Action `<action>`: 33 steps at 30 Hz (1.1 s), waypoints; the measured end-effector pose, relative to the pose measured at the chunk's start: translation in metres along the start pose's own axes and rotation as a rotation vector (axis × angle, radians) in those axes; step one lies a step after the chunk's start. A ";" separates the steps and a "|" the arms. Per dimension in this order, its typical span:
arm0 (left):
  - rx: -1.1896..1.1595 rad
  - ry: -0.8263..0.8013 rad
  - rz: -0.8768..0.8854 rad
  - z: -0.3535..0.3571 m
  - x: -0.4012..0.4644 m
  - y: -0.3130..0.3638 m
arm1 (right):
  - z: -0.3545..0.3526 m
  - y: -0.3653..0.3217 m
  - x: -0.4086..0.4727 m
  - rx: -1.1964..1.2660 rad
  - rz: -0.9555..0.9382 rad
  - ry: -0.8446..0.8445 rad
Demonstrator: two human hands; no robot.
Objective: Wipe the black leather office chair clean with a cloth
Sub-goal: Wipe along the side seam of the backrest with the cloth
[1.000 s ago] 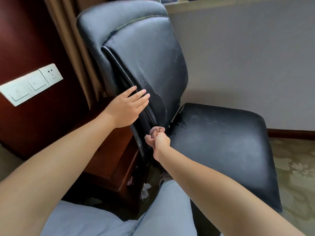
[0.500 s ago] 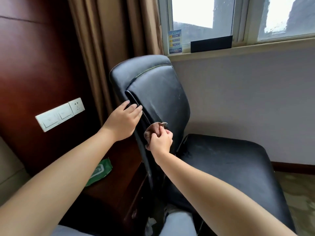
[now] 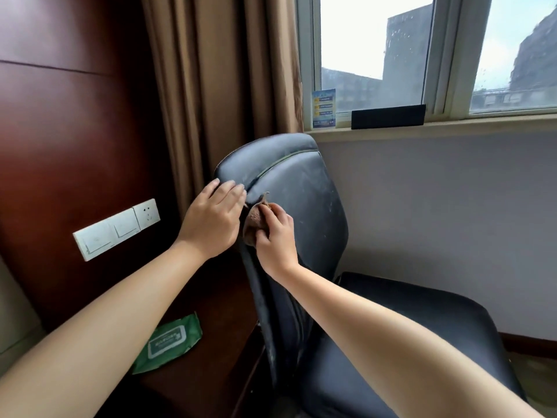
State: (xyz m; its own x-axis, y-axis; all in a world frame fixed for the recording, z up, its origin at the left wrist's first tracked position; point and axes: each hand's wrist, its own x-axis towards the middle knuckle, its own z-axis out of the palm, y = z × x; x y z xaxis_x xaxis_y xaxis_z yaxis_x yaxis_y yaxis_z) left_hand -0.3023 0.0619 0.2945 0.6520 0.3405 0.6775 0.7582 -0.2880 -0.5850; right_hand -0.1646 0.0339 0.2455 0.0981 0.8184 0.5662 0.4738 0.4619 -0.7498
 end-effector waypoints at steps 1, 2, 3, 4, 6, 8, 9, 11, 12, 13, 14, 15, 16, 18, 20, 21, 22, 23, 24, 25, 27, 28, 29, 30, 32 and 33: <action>-0.008 0.006 -0.025 0.000 0.003 -0.003 | -0.003 -0.001 0.007 -0.005 -0.025 -0.007; -0.013 0.011 -0.041 0.001 0.007 -0.005 | -0.005 -0.002 0.014 -0.016 -0.059 -0.011; -0.018 0.019 -0.050 0.002 0.010 -0.007 | -0.008 -0.004 0.021 -0.032 -0.095 -0.019; -0.022 0.025 -0.061 0.004 0.014 -0.009 | -0.010 -0.005 0.027 -0.051 -0.133 -0.034; -0.031 0.028 -0.082 0.009 0.020 -0.012 | -0.014 -0.004 0.037 -0.106 -0.207 -0.081; -0.042 0.023 -0.078 0.014 0.025 -0.012 | -0.018 0.001 0.047 -0.200 -0.268 -0.131; -0.046 0.024 -0.075 0.017 0.026 -0.011 | -0.021 0.005 0.055 -0.258 -0.285 -0.152; -0.056 0.029 -0.080 0.023 0.028 -0.010 | -0.025 0.012 0.072 -0.351 -0.255 -0.171; -0.062 0.030 -0.086 0.027 0.028 -0.010 | -0.026 0.013 0.080 -0.378 -0.221 -0.173; -0.067 0.024 -0.092 0.031 0.028 -0.010 | -0.026 0.012 0.087 -0.398 -0.188 -0.172; -0.073 0.018 -0.100 0.034 0.028 -0.010 | -0.025 0.010 0.092 -0.412 -0.164 -0.170; -0.086 0.019 -0.112 0.035 0.031 -0.011 | -0.023 0.008 0.096 -0.423 -0.144 -0.171; -0.109 0.025 -0.128 0.036 0.034 -0.011 | -0.022 0.006 0.098 -0.430 -0.134 -0.176; -0.164 0.050 -0.162 0.034 0.042 -0.011 | -0.024 0.006 0.096 -0.442 -0.148 -0.193; -0.190 0.089 -0.191 0.033 0.048 -0.011 | -0.028 0.009 0.091 -0.460 -0.199 -0.217; -0.192 0.101 -0.201 0.033 0.050 -0.011 | -0.030 0.011 0.090 -0.485 -0.223 -0.230; -0.189 0.105 -0.208 0.033 0.050 -0.010 | -0.031 0.012 0.092 -0.526 -0.239 -0.238; -0.182 0.104 -0.214 0.035 0.051 -0.011 | -0.032 0.012 0.096 -0.573 -0.249 -0.236; -0.174 0.100 -0.222 0.036 0.052 -0.012 | -0.032 0.013 0.102 -0.612 -0.253 -0.229; -0.167 0.088 -0.225 0.037 0.053 -0.013 | -0.032 0.013 0.109 -0.638 -0.255 -0.221; -0.129 0.038 -0.216 0.038 0.057 -0.016 | -0.030 0.014 0.121 -0.666 -0.256 -0.207; -0.090 0.002 -0.205 0.039 0.060 -0.017 | -0.029 0.016 0.126 -0.674 -0.253 -0.203; -0.043 -0.037 -0.190 0.040 0.062 -0.017 | -0.028 0.017 0.131 -0.677 -0.244 -0.202; 0.000 -0.081 -0.173 0.041 0.064 -0.018 | -0.027 0.019 0.134 -0.676 -0.231 -0.198; 0.061 -0.186 -0.147 0.045 0.068 -0.018 | -0.025 0.021 0.139 -0.672 -0.204 -0.181; 0.083 -0.235 -0.144 0.048 0.070 -0.018 | -0.024 0.023 0.140 -0.674 -0.200 -0.172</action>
State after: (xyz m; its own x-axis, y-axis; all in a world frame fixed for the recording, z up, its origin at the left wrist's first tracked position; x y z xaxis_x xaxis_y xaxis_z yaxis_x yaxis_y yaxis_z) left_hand -0.2706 0.1335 0.3312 0.5116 0.5732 0.6400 0.8337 -0.1511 -0.5311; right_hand -0.1189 0.1505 0.3160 -0.1596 0.8079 0.5673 0.9103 0.3428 -0.2321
